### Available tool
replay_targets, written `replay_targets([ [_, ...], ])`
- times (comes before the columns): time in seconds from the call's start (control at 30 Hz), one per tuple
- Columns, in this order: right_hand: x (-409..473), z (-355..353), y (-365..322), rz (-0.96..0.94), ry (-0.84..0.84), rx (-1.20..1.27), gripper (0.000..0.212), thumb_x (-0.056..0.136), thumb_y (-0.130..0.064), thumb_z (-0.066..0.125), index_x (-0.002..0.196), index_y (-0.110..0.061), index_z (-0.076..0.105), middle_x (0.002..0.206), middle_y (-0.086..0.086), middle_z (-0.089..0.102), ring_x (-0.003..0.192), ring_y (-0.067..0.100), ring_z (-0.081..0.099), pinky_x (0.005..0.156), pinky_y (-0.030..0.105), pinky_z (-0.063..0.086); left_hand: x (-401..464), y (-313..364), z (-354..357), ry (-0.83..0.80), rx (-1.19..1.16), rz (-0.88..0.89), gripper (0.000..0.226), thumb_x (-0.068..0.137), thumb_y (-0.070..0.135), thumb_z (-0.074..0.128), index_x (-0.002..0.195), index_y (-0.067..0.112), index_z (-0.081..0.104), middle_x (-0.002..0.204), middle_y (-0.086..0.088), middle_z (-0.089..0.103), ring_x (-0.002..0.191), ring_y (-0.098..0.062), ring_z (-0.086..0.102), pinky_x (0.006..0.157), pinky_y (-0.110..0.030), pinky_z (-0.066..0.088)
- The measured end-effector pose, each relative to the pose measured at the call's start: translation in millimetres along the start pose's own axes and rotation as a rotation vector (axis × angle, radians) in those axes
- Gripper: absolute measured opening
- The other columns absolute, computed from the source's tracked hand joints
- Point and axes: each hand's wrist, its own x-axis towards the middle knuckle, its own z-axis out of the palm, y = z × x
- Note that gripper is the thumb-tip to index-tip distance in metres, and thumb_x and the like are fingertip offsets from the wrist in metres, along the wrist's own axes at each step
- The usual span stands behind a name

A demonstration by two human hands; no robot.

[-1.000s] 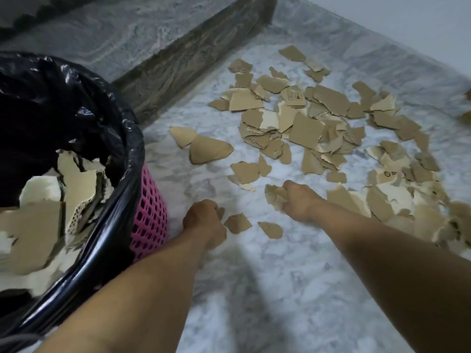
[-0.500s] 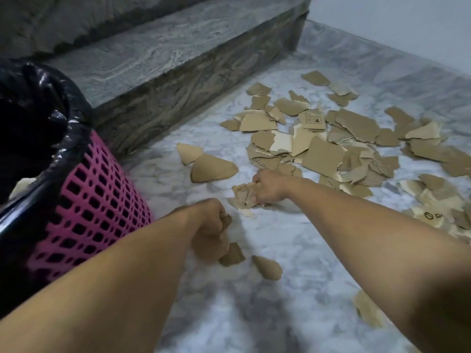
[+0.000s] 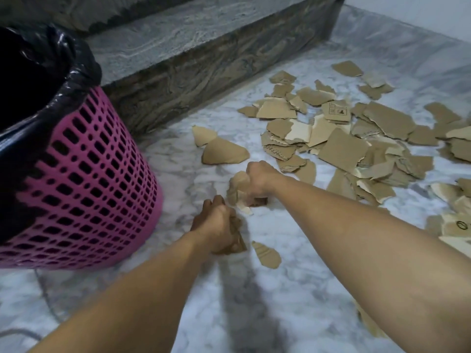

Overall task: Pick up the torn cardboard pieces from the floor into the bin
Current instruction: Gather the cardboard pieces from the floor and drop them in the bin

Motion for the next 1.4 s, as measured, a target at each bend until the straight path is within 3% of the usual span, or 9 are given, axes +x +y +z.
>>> replay_targets([
  [0.23,-37.2,3.7,17.1,0.085,0.084,0.206,0.084,0.066,-0.022,0.089,0.136,-0.010,0.043,0.128,0.012,0.056,0.116,0.033,0.055,0.092,0.037,0.051,-29.7,9.9,-5.2,0.109,-0.069,-0.096,0.020,0.068,0.026,0.069,0.088,0.025,0.068,0.094,0.005,0.068,0.085,-0.022,0.065,0.069,-0.020,0.042],
  [0.4,-63.8,-23.8,65.3,0.310,0.222,0.420,0.073,0.076,-0.023,0.079,0.139,-0.009,0.045,0.127,0.013,0.059,0.111,0.032,0.059,0.086,0.033,0.053,-35.7,10.3,-2.0,0.015,-0.260,-0.071,0.012,0.061,0.024,0.060,0.062,0.015,0.052,0.063,0.007,0.053,0.058,-0.015,0.047,0.057,-0.020,0.039],
  [0.5,-75.6,-37.1,90.5,0.437,0.310,0.463,0.058,0.073,-0.022,0.078,0.125,-0.008,0.058,0.112,0.015,0.068,0.099,0.032,0.066,0.076,0.033,0.055,-33.4,27.0,-3.8,0.023,-0.245,0.088,0.021,0.055,0.030,0.068,0.063,0.019,0.052,0.071,0.003,0.052,0.067,-0.017,0.053,0.062,-0.025,0.050],
  [0.6,-73.3,-38.9,103.6,0.495,0.349,0.526,0.053,0.075,-0.017,0.077,0.122,-0.004,0.058,0.109,0.016,0.068,0.096,0.032,0.066,0.075,0.034,0.056,-33.7,50.5,-3.6,0.085,-0.227,0.108,0.018,0.060,0.038,0.059,0.068,0.023,0.053,0.095,-0.006,0.051,0.099,-0.026,0.053,0.083,-0.030,0.052],
  [0.67,-67.8,-38.5,103.7,0.518,0.360,0.577,0.051,0.074,-0.016,0.080,0.118,-0.004,0.058,0.108,0.016,0.067,0.092,0.031,0.065,0.075,0.036,0.057,-32.3,64.1,1.3,-0.011,-0.120,0.043,0.051,0.068,0.045,0.064,0.110,0.017,0.054,0.122,-0.009,0.038,0.124,-0.030,0.033,0.099,-0.039,0.046],
  [0.77,-52.7,-35.9,96.5,0.537,0.384,0.709,0.049,0.068,-0.013,0.084,0.109,-0.004,0.059,0.104,0.016,0.069,0.090,0.033,0.068,0.079,0.044,0.061,-35.1,79.8,15.1,-0.114,-0.020,-0.130,0.132,0.060,0.074,0.070,0.151,0.010,-0.001,0.146,-0.006,0.005,0.134,-0.029,0.011,0.104,-0.053,0.039],
  [0.9,-25.7,-30.0,83.1,0.570,0.341,0.764,0.066,0.070,-0.021,0.083,0.126,-0.003,0.053,0.123,0.017,0.060,0.110,0.033,0.061,0.088,0.038,0.056,-36.9,86.5,31.1,-0.003,0.097,-0.205,0.101,0.070,0.059,0.069,0.146,0.020,0.013,0.139,-0.008,0.015,0.129,-0.029,0.019,0.089,-0.057,0.043],
  [1.1,-3.1,-23.2,69.8,0.595,0.336,0.474,0.069,0.082,-0.049,0.069,0.135,-0.012,0.046,0.143,0.014,0.037,0.134,0.037,0.034,0.106,0.043,0.037,-33.3,92.4,36.0,0.006,0.062,-0.203,0.069,0.078,0.035,0.070,0.132,0.018,0.031,0.125,-0.006,0.024,0.115,-0.023,0.028,0.066,-0.036,0.039],
  [1.4,-7.8,-18.1,64.9,0.520,0.385,0.597,0.068,0.082,-0.018,0.076,0.140,-0.010,0.041,0.130,0.015,0.057,0.119,0.033,0.056,0.078,0.033,0.045,-34.0,89.1,33.6,0.044,-0.101,-0.086,0.029,0.087,0.024,0.058,0.115,0.018,0.051,0.118,-0.005,0.051,0.109,-0.026,0.046,0.078,-0.034,0.042],
])
